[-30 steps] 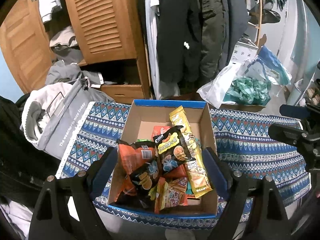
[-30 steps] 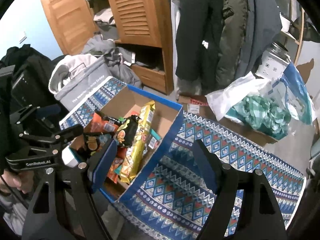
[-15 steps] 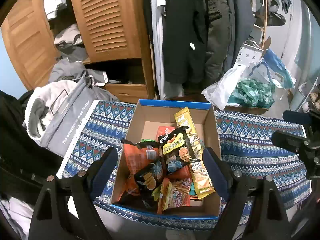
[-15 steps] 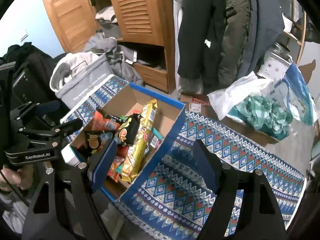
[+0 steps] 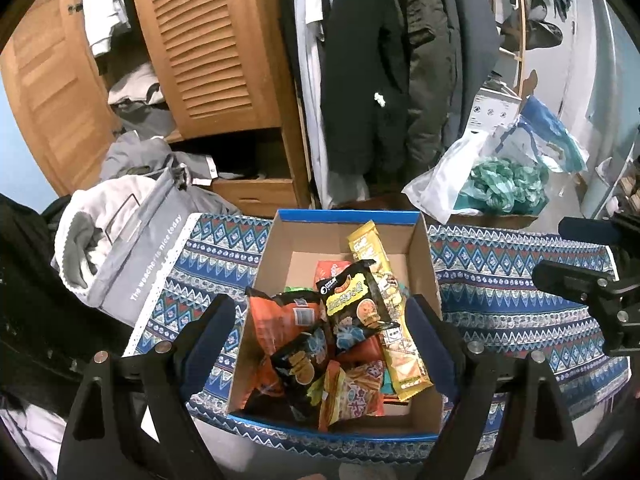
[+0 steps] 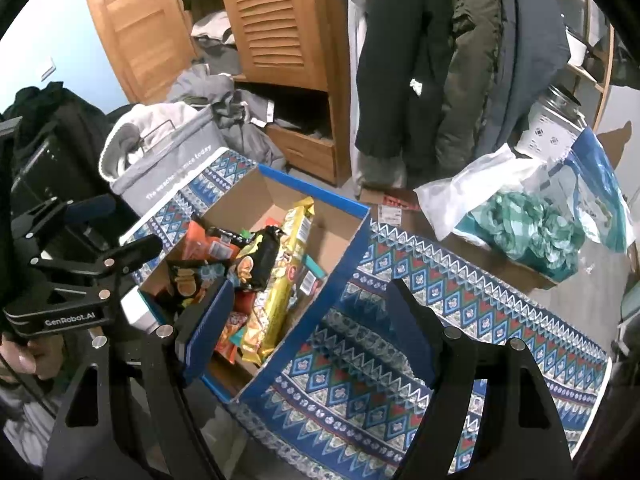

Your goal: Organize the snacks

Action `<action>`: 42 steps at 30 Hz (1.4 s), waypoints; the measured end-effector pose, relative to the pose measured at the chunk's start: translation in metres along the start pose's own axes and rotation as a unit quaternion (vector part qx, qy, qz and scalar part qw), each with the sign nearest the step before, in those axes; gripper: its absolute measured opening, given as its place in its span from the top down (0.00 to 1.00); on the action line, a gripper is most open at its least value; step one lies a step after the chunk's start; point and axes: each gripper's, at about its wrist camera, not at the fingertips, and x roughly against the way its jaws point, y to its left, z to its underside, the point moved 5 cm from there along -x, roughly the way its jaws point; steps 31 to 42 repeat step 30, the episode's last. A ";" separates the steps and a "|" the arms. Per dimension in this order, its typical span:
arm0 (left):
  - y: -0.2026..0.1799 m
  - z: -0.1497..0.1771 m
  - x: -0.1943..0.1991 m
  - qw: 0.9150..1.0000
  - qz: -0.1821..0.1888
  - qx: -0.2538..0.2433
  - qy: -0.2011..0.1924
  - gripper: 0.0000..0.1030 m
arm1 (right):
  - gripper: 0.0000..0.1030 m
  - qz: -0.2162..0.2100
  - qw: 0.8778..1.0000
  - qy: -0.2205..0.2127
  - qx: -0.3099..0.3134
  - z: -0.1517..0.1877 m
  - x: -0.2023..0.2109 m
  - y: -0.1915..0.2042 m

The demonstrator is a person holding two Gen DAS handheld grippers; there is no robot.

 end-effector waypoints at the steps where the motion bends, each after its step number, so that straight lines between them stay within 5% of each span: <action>1: 0.000 0.000 -0.001 1.000 0.001 0.000 0.002 0.15 | 0.25 0.000 1.000 0.000 0.000 0.000 0.000 0.000; 42: -0.002 0.002 -0.001 1.000 0.005 -0.003 0.007 0.15 | 0.25 0.002 1.000 0.002 0.003 0.001 0.001 -0.005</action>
